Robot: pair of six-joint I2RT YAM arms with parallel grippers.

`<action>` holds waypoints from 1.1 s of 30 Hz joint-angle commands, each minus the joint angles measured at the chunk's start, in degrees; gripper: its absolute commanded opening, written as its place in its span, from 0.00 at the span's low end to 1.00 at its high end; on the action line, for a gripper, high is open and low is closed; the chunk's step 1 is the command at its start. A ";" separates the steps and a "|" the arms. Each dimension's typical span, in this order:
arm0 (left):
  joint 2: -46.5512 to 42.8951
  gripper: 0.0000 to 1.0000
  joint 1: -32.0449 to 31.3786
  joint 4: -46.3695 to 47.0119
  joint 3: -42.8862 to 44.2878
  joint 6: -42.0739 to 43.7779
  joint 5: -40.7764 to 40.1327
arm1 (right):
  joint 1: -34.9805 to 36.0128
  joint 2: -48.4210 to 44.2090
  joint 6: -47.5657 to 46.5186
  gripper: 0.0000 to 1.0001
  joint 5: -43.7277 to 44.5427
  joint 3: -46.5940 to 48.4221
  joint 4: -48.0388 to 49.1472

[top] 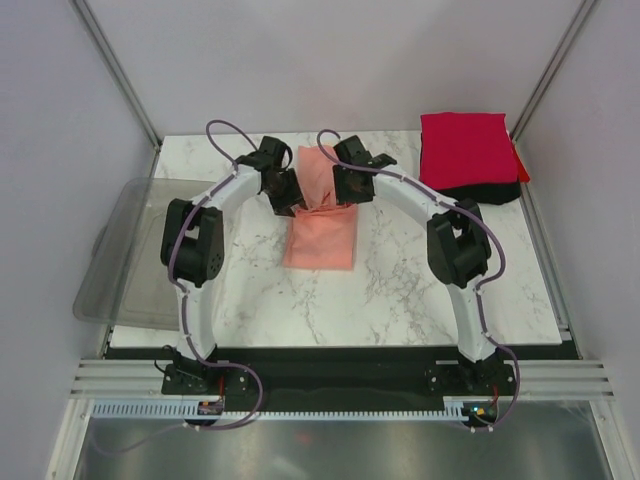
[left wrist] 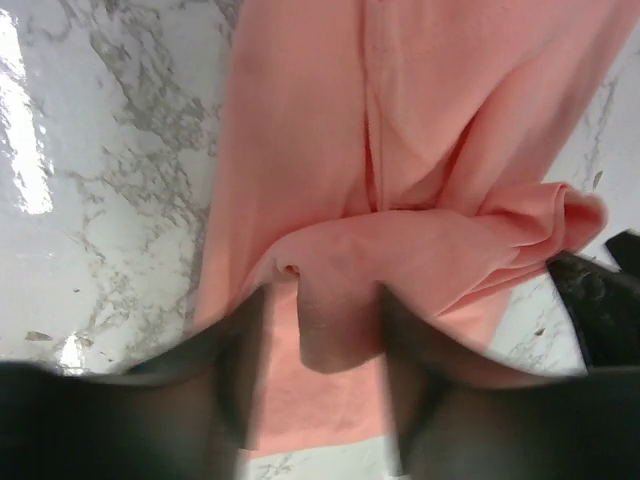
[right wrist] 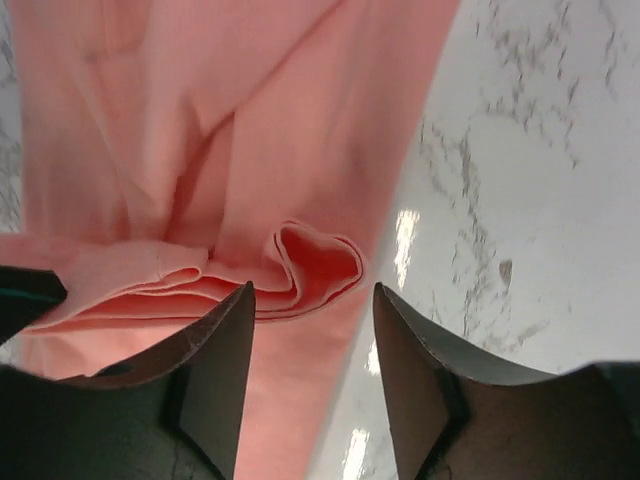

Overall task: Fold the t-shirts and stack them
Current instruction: Fold the tshirt

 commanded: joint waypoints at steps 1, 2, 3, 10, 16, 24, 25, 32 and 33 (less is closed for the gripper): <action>1.76 0.69 2.81 -1.48 7.04 2.95 5.37 | -2.13 2.86 -2.91 0.59 -2.11 9.23 0.39; 1.76 0.74 3.33 -3.75 8.20 3.57 5.12 | -2.57 3.13 -2.91 0.60 -2.20 13.34 -0.93; 0.37 0.76 4.38 -4.82 8.56 4.53 4.51 | -2.66 2.96 -2.91 0.60 -2.29 14.60 -3.03; -14.74 0.82 5.63 -4.66 -5.13 5.95 1.78 | -1.08 -18.96 4.10 0.56 -7.29 -9.86 5.98; -26.96 0.79 3.70 1.23 -22.10 5.42 5.46 | 3.76 -28.15 10.97 0.55 -17.39 -31.42 16.97; -30.06 0.76 -2.54 13.35 -35.63 1.29 12.06 | 3.93 -22.37 15.20 0.50 -25.67 -42.24 29.64; -29.18 0.75 -2.90 14.58 -36.08 1.03 12.85 | 3.93 -20.79 15.03 0.50 -24.97 -43.47 29.82; -16.88 0.70 -5.18 19.87 -37.84 0.94 14.44 | 3.84 -18.32 14.23 0.48 -24.26 -52.43 34.65; -16.35 0.70 -5.71 20.04 -38.71 0.94 14.35 | 3.76 -18.14 14.23 0.48 -24.35 -53.31 34.83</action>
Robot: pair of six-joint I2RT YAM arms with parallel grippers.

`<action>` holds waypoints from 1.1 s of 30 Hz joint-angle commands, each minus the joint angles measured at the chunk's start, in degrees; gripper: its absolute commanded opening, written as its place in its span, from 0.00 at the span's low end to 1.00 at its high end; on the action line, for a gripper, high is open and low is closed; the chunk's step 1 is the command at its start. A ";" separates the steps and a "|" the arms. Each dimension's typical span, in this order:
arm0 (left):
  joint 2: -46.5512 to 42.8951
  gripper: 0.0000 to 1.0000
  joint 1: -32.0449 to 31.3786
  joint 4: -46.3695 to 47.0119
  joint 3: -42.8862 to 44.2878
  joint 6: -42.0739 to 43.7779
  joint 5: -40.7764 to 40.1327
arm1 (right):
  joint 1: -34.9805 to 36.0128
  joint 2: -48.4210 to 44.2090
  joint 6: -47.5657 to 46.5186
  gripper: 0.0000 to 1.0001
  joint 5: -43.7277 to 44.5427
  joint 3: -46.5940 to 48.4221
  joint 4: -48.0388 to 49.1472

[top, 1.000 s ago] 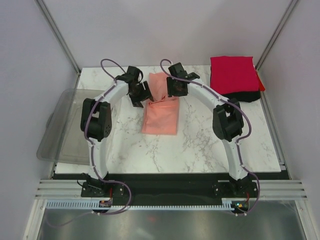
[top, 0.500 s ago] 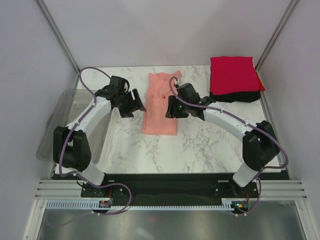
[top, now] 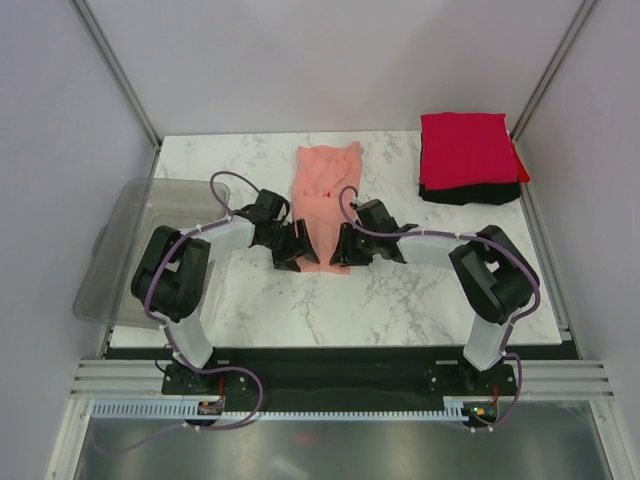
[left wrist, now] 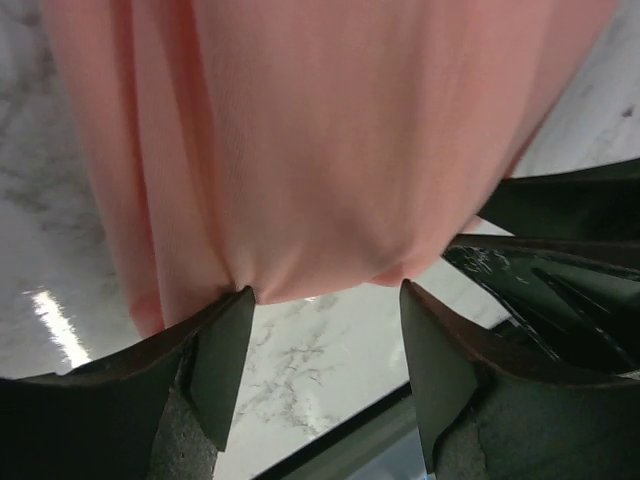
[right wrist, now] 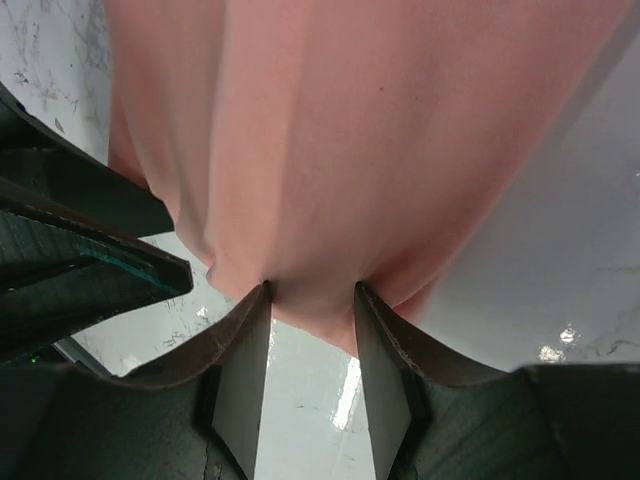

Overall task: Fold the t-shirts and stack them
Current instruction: Fold the tshirt

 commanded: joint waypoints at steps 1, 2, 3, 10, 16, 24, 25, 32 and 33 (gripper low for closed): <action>2.19 0.70 -1.36 3.85 -2.35 -1.18 1.26 | 0.17 1.82 -0.39 0.47 0.59 -6.67 1.41; 1.58 0.70 -1.63 4.11 -3.14 -1.27 0.90 | 0.26 1.29 -0.21 0.47 0.07 -8.08 2.81; 0.88 0.69 -2.15 4.20 -4.80 -1.36 0.38 | 0.26 0.77 -0.04 0.47 -0.02 -9.40 3.26; -12.45 0.68 -5.75 4.20 -16.40 -3.81 -4.10 | 0.26 -8.53 0.05 0.47 1.63 -19.60 0.12; -23.20 0.67 -11.72 4.29 -25.47 -9.08 -5.16 | 1.40 -19.87 1.36 0.47 6.92 -27.42 -5.70; -39.10 0.68 -22.36 0.69 -29.24 -18.05 -10.87 | 7.73 -37.34 6.20 0.64 8.50 -27.62 -14.48; -42.16 0.68 -22.72 0.60 -29.77 -18.76 -11.31 | 7.99 -39.30 6.46 0.65 8.93 -25.96 -15.80; -46.15 0.63 -23.51 3.58 -34.70 -21.66 -11.67 | 8.26 -51.09 10.50 0.74 14.65 -28.04 -23.11; -45.71 0.62 -23.60 4.19 -34.96 -21.75 -11.41 | 8.26 -51.53 10.94 0.73 14.22 -28.92 -23.28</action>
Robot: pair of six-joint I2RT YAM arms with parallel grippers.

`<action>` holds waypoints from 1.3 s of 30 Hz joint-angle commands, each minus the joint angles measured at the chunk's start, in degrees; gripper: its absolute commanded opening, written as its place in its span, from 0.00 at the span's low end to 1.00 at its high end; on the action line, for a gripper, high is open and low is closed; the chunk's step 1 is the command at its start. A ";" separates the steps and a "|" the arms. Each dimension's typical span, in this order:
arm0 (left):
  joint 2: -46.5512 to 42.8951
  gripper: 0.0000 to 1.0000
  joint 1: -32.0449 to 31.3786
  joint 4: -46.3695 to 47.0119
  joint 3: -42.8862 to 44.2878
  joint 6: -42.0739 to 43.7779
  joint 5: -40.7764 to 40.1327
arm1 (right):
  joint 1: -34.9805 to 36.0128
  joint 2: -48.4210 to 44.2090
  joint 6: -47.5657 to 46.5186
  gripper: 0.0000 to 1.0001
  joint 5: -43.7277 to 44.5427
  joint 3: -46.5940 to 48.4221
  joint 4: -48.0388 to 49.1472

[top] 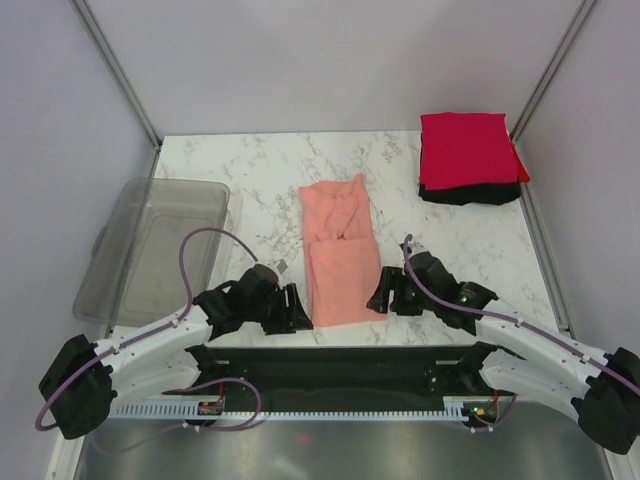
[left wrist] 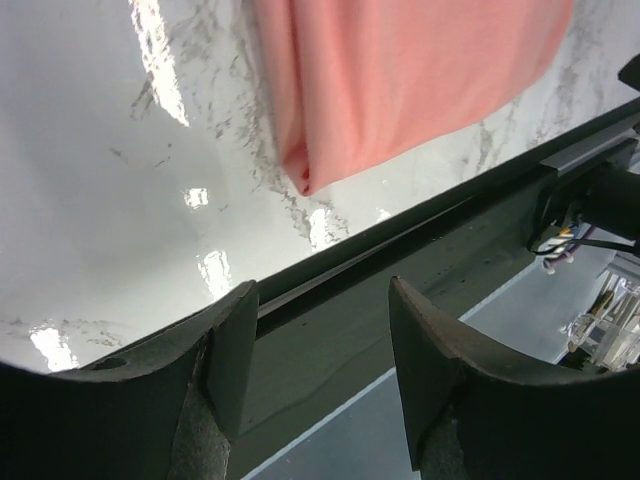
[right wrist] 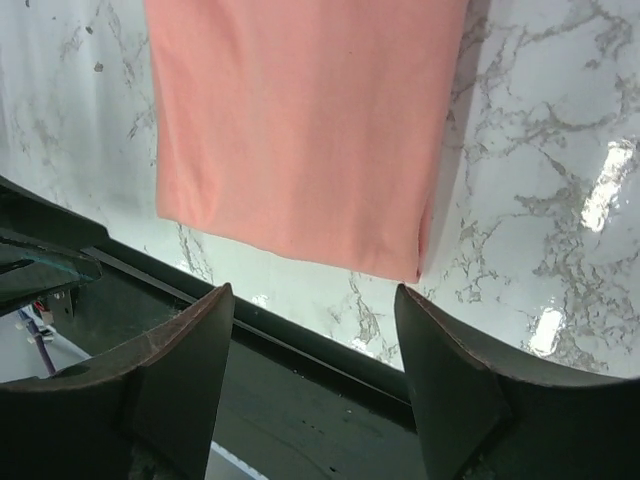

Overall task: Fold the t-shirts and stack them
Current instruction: Fold the tshirt

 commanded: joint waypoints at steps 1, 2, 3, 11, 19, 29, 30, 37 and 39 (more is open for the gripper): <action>1.15 0.61 -0.63 2.99 -1.72 -3.50 -0.80 | 0.08 -1.13 3.38 0.73 2.50 -3.54 -3.81; 1.94 0.61 -0.81 3.79 -2.42 -3.59 -0.80 | 0.17 -1.31 3.82 0.72 2.15 -4.61 -3.02; 2.03 0.60 -0.89 4.40 -2.77 -3.85 -0.89 | 0.09 -1.92 4.35 0.72 1.88 -5.57 -2.49; 6.16 0.56 -1.07 14.60 -6.03 -5.26 1.04 | 0.08 -0.87 5.32 0.70 0.04 -13.14 7.96; 10.90 0.54 -1.25 18.03 -6.56 -5.70 0.25 | 0.08 2.56 6.55 0.65 0.47 -16.83 15.09; 14.25 0.51 -1.25 19.44 -5.50 -4.91 -2.21 | 0.08 4.58 6.03 0.47 1.26 -18.24 16.94; 14.43 0.51 -1.25 19.53 -5.50 -4.91 -2.47 | 0.08 4.58 6.03 0.44 1.27 -18.41 16.85; 14.08 0.45 -1.25 19.53 -5.15 -3.77 -5.02 | 0.00 4.84 5.76 0.40 1.35 -18.77 17.02; 13.99 0.43 -1.16 19.44 -5.15 -3.68 -6.34 | 0.08 5.11 5.76 0.40 1.44 -19.03 17.20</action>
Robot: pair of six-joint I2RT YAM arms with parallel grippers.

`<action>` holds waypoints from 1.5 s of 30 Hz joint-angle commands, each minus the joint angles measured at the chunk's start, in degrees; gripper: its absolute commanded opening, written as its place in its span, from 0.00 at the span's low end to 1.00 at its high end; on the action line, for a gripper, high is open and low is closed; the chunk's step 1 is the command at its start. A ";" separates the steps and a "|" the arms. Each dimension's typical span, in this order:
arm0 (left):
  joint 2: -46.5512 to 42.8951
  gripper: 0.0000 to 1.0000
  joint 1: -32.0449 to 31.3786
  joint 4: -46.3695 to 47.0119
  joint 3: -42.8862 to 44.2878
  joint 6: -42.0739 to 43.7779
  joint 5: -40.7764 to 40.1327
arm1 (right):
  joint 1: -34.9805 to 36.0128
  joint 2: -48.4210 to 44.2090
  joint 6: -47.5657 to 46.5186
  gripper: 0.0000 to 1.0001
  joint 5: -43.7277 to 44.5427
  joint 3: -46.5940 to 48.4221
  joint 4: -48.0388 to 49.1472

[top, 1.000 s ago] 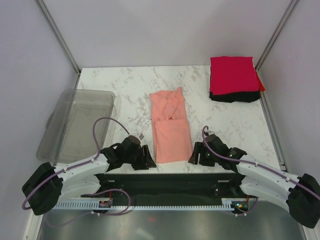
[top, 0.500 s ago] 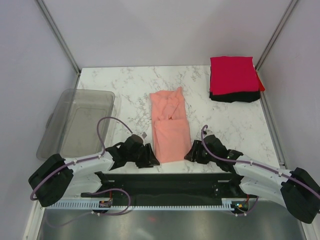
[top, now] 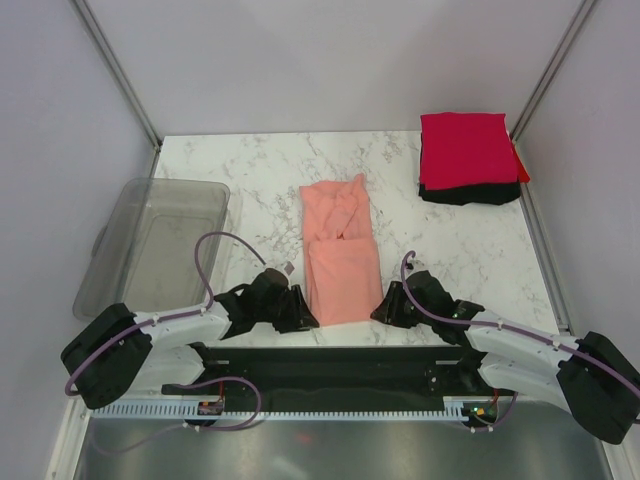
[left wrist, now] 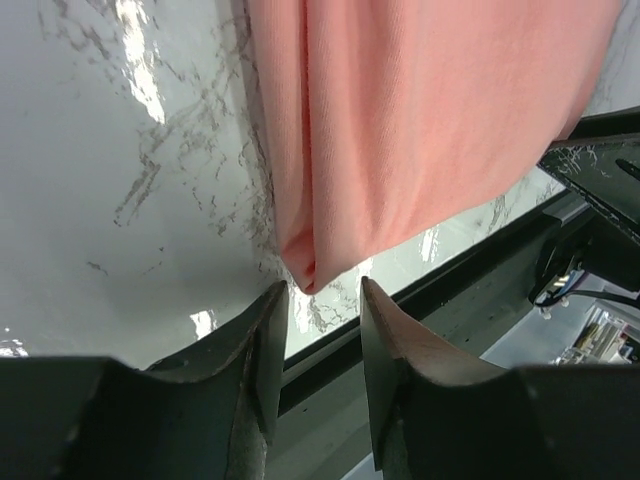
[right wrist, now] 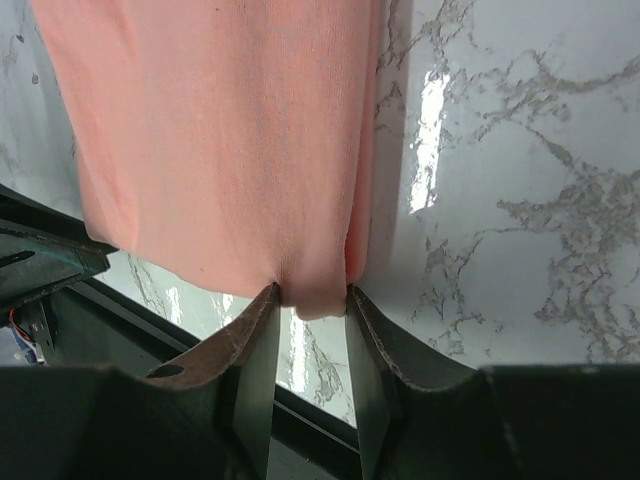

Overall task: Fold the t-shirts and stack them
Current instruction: Fold the tshirt

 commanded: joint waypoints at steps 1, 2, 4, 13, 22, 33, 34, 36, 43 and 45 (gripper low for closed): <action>0.28 0.42 -0.09 -0.58 0.56 0.78 -5.57 | 0.06 1.83 -1.01 0.40 1.90 -2.64 -4.68; 0.37 0.41 -0.09 -0.49 0.55 0.78 -6.01 | 0.15 2.00 -1.01 0.40 1.81 -2.72 -4.59; 0.72 0.39 -0.09 -0.49 0.64 0.78 -6.63 | 0.06 2.27 -1.01 0.40 1.81 -2.99 -4.33; 3.18 0.13 -0.09 -0.23 1.43 1.66 -7.42 | 0.15 4.29 -1.28 0.23 1.20 -2.90 -2.57; -4.27 0.02 -1.22 -6.20 2.40 1.49 -7.24 | 0.24 0.27 -0.75 0.00 -2.22 -1.76 -6.34; -21.33 0.02 -8.33 -25.71 8.62 -1.76 -7.77 | 2.25 -18.12 2.94 0.00 -4.52 9.74 -28.66; -22.90 0.02 -9.13 -26.76 9.60 -2.46 -9.34 | 2.61 -17.86 2.68 0.00 -3.82 11.58 -30.33; -24.06 0.02 -10.54 -30.70 13.55 -3.96 -10.93 | 3.05 -17.07 1.72 0.00 -0.75 18.17 -36.12; -21.35 0.02 -10.55 -41.62 29.19 -1.24 -20.41 | 3.05 -6.71 -4.43 0.00 7.96 41.89 -48.44; -18.45 0.02 -10.46 -42.85 32.89 -0.28 -21.66 | 3.05 -2.24 -6.45 0.00 9.36 44.81 -50.20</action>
